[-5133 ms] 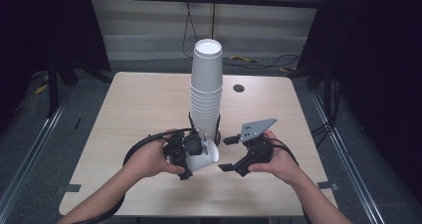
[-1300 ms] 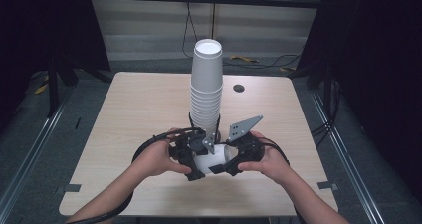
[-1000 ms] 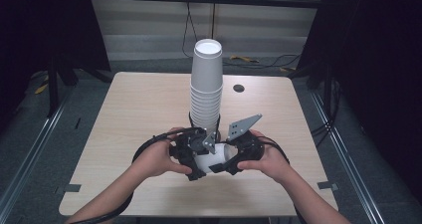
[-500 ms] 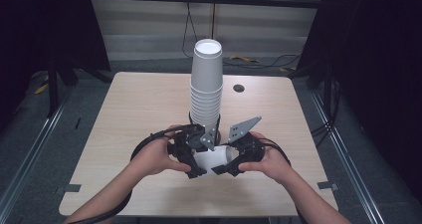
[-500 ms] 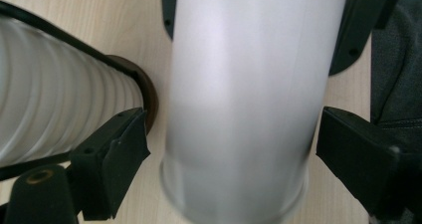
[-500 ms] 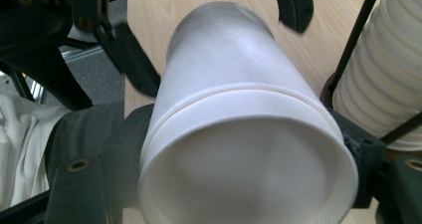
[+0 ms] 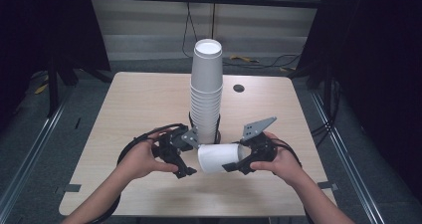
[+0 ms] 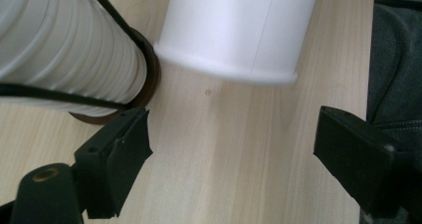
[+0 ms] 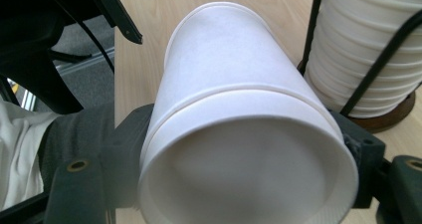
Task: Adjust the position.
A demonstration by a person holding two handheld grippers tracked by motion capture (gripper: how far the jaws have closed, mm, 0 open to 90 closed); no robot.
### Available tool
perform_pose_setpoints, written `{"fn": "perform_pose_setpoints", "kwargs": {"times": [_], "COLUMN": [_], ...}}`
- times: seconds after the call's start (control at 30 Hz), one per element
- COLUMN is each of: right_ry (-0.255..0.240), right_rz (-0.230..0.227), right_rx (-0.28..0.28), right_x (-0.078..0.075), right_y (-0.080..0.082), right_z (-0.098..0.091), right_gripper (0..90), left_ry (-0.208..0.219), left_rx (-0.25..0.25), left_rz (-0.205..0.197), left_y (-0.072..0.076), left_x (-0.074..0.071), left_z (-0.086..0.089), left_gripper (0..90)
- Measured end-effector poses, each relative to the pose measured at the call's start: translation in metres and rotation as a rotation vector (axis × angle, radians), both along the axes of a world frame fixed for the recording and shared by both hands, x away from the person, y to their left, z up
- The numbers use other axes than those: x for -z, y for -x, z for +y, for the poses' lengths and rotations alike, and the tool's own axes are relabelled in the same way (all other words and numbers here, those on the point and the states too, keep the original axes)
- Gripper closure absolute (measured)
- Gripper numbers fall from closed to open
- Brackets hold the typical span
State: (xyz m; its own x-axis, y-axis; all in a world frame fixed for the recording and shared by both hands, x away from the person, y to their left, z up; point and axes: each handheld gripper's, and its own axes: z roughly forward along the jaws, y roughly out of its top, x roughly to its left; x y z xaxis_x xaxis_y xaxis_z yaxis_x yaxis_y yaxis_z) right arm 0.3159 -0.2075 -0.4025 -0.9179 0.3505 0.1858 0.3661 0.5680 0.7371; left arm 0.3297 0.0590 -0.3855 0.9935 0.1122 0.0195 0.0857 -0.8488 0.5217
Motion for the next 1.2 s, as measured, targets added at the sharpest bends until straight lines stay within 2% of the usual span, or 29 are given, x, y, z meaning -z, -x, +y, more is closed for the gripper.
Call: {"fn": "perform_pose_setpoints", "kwargs": {"times": [0.27, 0.4, 0.53, 0.6, 0.77, 0.8, 1.03, 1.07, 1.2], "right_ry": [-0.013, -0.031, -0.039, -0.043, -0.05, -0.056, -0.059, -0.062, -0.066], "right_rz": [-0.011, -0.012, -0.014, -0.016, -0.021, -0.018, -0.016, -0.014, -0.02], "right_rx": [0.018, 0.026, 0.027, 0.029, 0.023, 0.02, 0.02, 0.022, 0.017], "right_x": [-0.006, -0.008, -0.009, -0.01, -0.011, -0.011, -0.01, -0.01, -0.011], "right_y": [0.001, 0.001, 0.001, 0.0, 0.0, 0.0, 0.0, -0.001, -0.002], "right_z": [-0.007, -0.011, -0.011, -0.011, -0.008, -0.007, -0.004, -0.004, -0.002], "right_gripper": [24.5, 24.4, 24.4, 24.4, 24.3, 24.2, 24.2, 24.1, 24.1], "left_ry": [0.013, 0.024, 0.031, 0.06, 0.094, 0.112, 0.142, 0.159, 0.159], "left_rx": [-0.014, -0.01, -0.02, -0.028, -0.033, -0.035, -0.041, -0.039, -0.037], "left_rz": [0.019, 0.048, 0.055, 0.07, 0.08, 0.091, 0.113, 0.132, 0.124], "left_y": [0.002, 0.001, 0.0, -0.001, -0.001, -0.001, -0.002, -0.002, -0.003], "left_x": [0.014, 0.023, 0.025, 0.025, 0.026, 0.028, 0.032, 0.032, 0.03], "left_z": [0.0, -0.002, -0.002, -0.001, -0.001, -0.001, -0.003, -0.003, -0.003], "left_gripper": [14.5, 14.4, 14.4, 14.4, 14.4, 14.4, 14.4, 14.4, 14.4]}}
